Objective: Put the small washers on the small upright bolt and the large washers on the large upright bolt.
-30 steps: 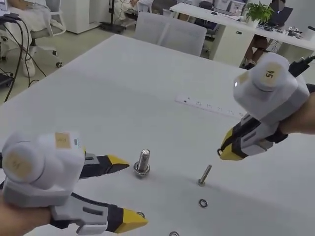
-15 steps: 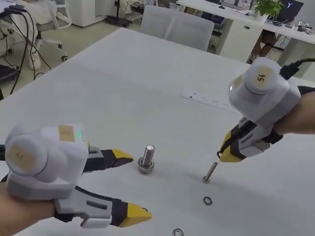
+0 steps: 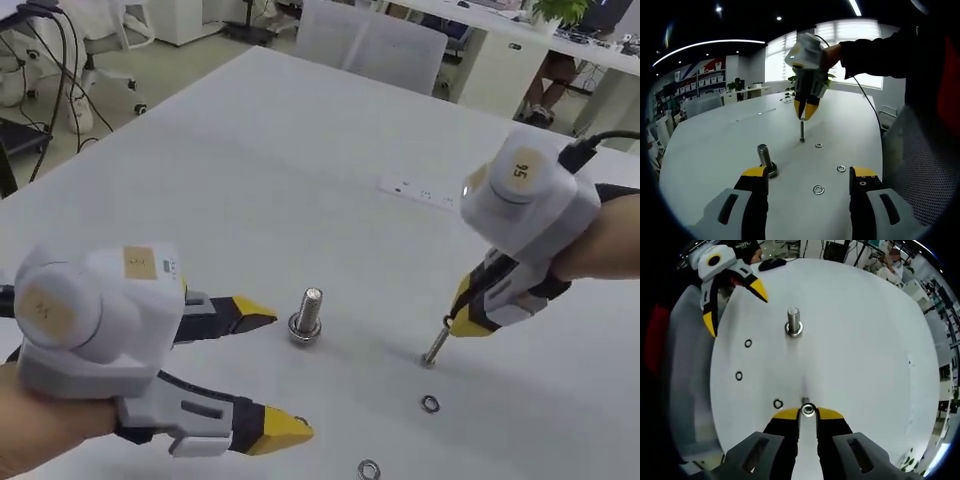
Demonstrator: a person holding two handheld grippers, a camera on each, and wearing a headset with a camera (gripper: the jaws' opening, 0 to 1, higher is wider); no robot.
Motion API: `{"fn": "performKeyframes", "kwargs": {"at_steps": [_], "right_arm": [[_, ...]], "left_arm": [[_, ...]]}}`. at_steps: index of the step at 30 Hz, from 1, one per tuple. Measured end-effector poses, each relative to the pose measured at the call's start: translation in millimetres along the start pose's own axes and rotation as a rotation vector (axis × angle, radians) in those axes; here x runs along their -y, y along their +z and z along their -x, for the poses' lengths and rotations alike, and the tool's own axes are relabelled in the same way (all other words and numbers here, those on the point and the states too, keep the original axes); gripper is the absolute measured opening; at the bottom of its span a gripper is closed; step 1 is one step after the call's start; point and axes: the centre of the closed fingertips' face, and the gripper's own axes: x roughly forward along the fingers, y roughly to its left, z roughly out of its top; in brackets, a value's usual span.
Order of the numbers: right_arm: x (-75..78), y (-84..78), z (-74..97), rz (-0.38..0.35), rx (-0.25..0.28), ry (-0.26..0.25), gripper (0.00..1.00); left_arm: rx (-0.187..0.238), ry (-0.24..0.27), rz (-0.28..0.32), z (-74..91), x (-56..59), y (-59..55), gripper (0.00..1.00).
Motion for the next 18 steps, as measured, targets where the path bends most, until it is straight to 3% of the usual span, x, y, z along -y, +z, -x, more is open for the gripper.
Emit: {"fn": "performKeyframes", "kwargs": {"at_steps": [18], "right_arm": [[2.3,-3.2,-10.0,-0.009,-0.014,0.009,0.14]], "left_arm": [[-0.002,0.005,0.004,1.5,-2.7,-0.3,0.65]]}}
